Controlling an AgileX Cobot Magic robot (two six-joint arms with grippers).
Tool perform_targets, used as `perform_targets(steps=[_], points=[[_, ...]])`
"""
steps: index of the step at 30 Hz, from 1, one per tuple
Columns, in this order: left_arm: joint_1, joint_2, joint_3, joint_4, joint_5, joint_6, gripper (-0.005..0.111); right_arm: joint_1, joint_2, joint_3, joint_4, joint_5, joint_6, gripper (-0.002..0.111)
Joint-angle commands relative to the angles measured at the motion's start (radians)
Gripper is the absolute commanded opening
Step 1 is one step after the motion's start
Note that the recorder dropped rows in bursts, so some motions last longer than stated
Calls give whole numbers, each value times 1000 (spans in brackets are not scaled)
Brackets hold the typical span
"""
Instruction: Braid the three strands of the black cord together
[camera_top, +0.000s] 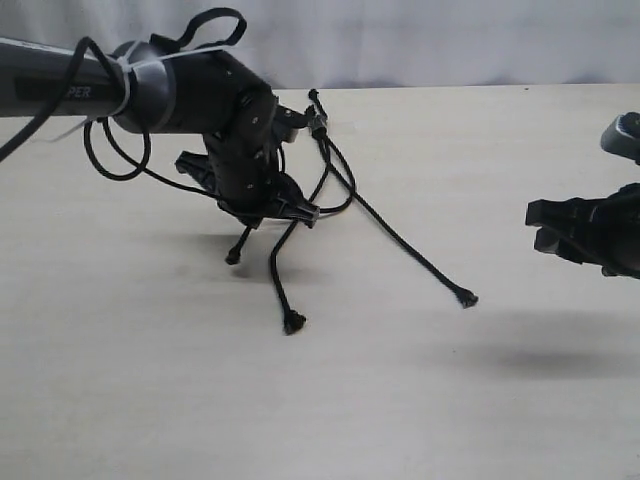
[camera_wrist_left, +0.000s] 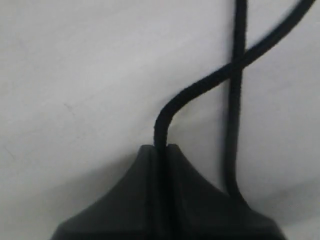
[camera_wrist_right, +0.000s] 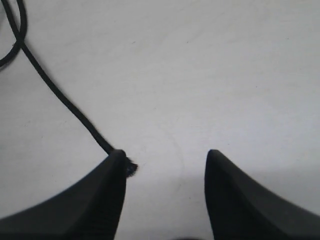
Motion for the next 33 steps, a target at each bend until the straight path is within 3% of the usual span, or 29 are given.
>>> perform_targets(steps=[1, 4, 7, 9, 11, 15, 20, 23, 26, 29, 33], points=[[0, 16, 58, -6, -101, -64, 0, -2, -7, 4, 3, 9, -37, 47], [-1, 81, 69, -20, -80, -132, 0, -2, -7, 4, 3, 24, -48, 50], [-2, 83, 62, -118, -38, -86, 1, -2, -7, 4, 3, 24, -50, 54], [-27, 83, 60, -231, 10, 39, 10, -2, -7, 4, 45, 26, -106, 59], [-73, 83, 60, -243, 10, 42, 32, -2, -7, 4, 185, 28, -250, 63], [-86, 65, 49, -218, 100, 44, 54, 23, -7, -3, 322, 72, -418, 63], [-51, -70, 47, 6, 163, 42, 56, 208, 43, -110, 310, 102, -439, 63], [4, -151, 47, 112, 229, 42, 56, 312, 140, -222, 259, 170, -380, 63], [104, -221, 49, 96, 259, 104, 55, 410, 243, -314, 45, 193, -232, 63], [208, -292, 77, -27, 259, 175, 55, 495, 329, -385, -173, 206, -12, 63], [324, -383, 166, -242, 210, 358, 55, 568, 464, -465, -318, 253, 74, 63]])
